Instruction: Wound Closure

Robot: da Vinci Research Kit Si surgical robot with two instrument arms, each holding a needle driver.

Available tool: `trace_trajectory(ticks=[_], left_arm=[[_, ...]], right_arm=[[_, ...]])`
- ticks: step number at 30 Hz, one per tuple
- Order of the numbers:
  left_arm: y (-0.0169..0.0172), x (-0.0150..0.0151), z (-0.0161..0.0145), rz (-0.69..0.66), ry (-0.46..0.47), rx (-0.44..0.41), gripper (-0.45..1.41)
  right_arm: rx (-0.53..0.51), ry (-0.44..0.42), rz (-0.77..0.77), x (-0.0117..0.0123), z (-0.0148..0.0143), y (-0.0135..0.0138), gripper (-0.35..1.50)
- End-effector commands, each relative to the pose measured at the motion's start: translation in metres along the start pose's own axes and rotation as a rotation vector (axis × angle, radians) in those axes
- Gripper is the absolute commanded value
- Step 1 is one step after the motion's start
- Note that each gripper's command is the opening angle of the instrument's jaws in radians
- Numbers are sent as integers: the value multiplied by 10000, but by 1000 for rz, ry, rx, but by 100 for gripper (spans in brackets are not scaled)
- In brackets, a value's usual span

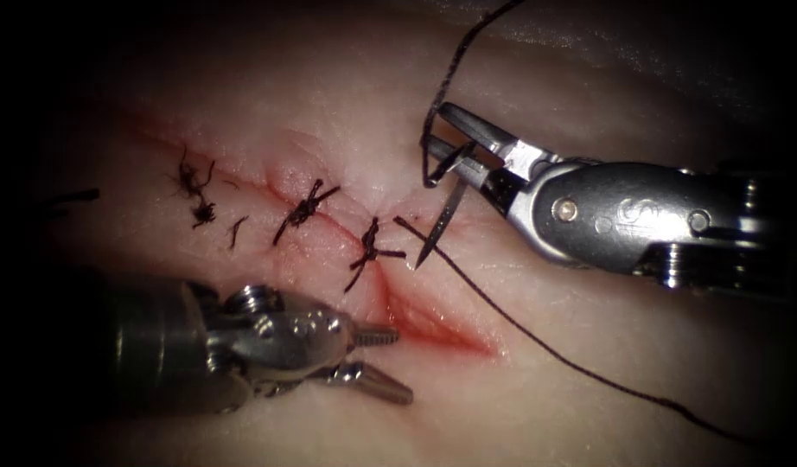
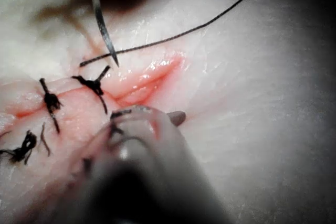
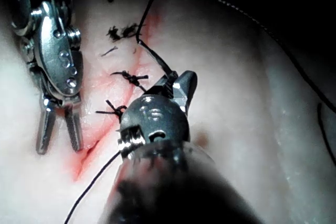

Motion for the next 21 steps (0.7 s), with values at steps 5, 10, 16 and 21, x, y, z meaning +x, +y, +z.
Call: trace_trajectory(ticks=[5,10,16,21], left_arm=[[2,1,6,-2,2,2,52],[3,3,5,-5,3,4,52],[7,7,3,-10,5,7,51],[7,8,2,-11,2,7,51]], right_arm=[[7,-7,-20,-9,8,1,-35],[4,-7,-36,-15,11,2,-35],[-2,-34,-69,-25,18,-4,-35],[-17,-36,-111,-28,19,-1,-35]])
